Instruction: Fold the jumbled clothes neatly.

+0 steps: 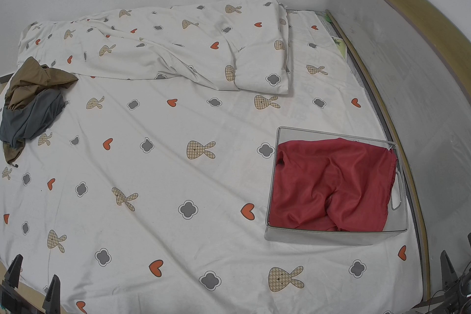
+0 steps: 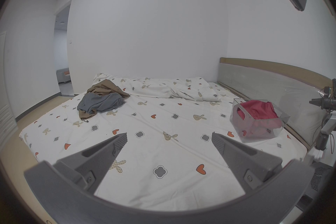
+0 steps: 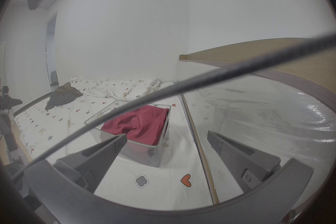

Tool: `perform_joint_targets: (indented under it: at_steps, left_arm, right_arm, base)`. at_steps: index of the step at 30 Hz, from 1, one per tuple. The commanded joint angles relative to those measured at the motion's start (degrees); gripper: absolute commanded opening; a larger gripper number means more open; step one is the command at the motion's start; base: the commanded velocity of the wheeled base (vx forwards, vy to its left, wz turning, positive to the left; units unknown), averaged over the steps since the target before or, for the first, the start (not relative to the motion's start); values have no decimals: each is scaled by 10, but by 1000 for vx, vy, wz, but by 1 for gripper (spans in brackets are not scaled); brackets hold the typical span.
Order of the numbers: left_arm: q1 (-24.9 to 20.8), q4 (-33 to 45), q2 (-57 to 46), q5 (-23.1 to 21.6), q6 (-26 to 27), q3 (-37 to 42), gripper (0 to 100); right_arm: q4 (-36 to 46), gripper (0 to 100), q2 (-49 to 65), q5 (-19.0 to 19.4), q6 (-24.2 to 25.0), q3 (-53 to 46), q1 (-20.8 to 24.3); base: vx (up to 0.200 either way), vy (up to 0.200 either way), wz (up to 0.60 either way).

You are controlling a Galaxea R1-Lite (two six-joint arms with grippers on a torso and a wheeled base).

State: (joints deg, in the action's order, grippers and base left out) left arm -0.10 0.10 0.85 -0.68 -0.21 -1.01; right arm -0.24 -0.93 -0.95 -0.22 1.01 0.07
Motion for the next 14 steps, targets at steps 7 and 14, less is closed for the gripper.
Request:
perform_joint_targets:
  at_steps: [7,14]
  left_arm:
    - [0,0,-9,0,-1,9,100]
    - [0,0,-9,0,-1,9,100]
  right_arm:
    - [0,100,9,0,0,-10,0]
    - [0,100,9,0,1,-10,-1]
  base:
    - [0,0,0]
    - [0,0,0]
